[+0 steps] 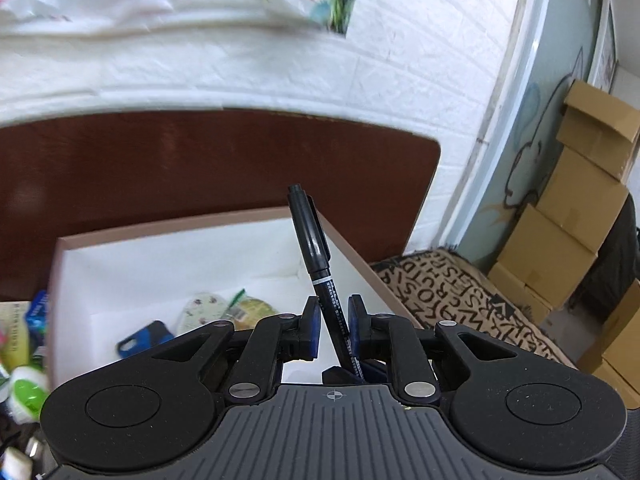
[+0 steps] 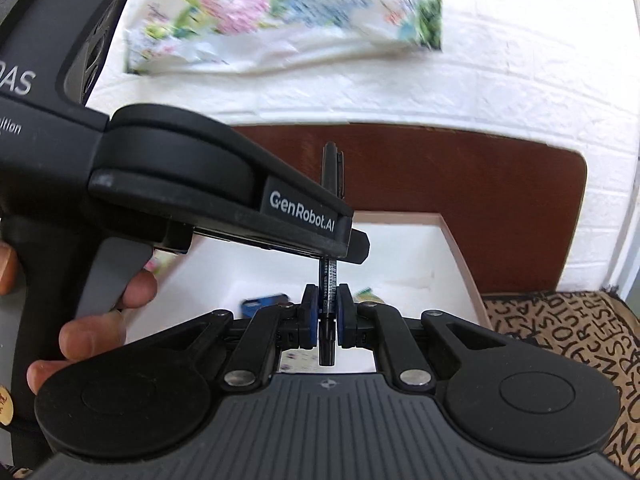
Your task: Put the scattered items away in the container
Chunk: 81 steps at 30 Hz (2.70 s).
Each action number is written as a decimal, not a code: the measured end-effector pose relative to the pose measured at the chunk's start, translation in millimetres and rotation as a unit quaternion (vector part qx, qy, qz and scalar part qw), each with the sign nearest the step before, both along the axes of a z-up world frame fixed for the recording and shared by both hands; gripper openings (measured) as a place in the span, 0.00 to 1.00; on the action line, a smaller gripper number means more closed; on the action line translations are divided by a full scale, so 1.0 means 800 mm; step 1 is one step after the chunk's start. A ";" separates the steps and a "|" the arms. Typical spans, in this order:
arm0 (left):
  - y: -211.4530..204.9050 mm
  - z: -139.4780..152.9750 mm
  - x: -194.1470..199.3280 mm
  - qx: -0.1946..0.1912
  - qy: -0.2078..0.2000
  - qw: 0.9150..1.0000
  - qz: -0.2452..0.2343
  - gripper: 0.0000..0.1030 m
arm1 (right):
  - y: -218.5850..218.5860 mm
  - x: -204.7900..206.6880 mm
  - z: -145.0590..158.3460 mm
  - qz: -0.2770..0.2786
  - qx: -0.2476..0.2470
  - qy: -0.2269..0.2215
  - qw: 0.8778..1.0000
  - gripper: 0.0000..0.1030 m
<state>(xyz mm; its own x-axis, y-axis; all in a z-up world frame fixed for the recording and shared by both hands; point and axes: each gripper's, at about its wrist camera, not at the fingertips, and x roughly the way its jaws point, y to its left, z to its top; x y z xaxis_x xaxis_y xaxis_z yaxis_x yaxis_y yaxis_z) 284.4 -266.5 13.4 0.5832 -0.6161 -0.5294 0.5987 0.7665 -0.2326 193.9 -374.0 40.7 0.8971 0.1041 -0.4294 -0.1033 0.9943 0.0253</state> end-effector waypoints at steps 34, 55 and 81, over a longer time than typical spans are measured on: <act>0.004 -0.030 0.038 0.004 -0.007 0.998 0.059 1.00 | -0.023 0.032 -0.041 -0.014 -0.029 0.034 0.999 0.98; 0.047 0.008 -0.049 0.005 -0.057 0.995 0.086 1.00 | -0.008 -0.033 -0.004 -0.018 -0.021 0.010 1.000 1.00; 0.138 -0.024 -0.224 0.066 -0.074 0.983 0.152 1.00 | 0.023 -0.183 -0.013 -0.020 -0.038 0.014 0.999 1.00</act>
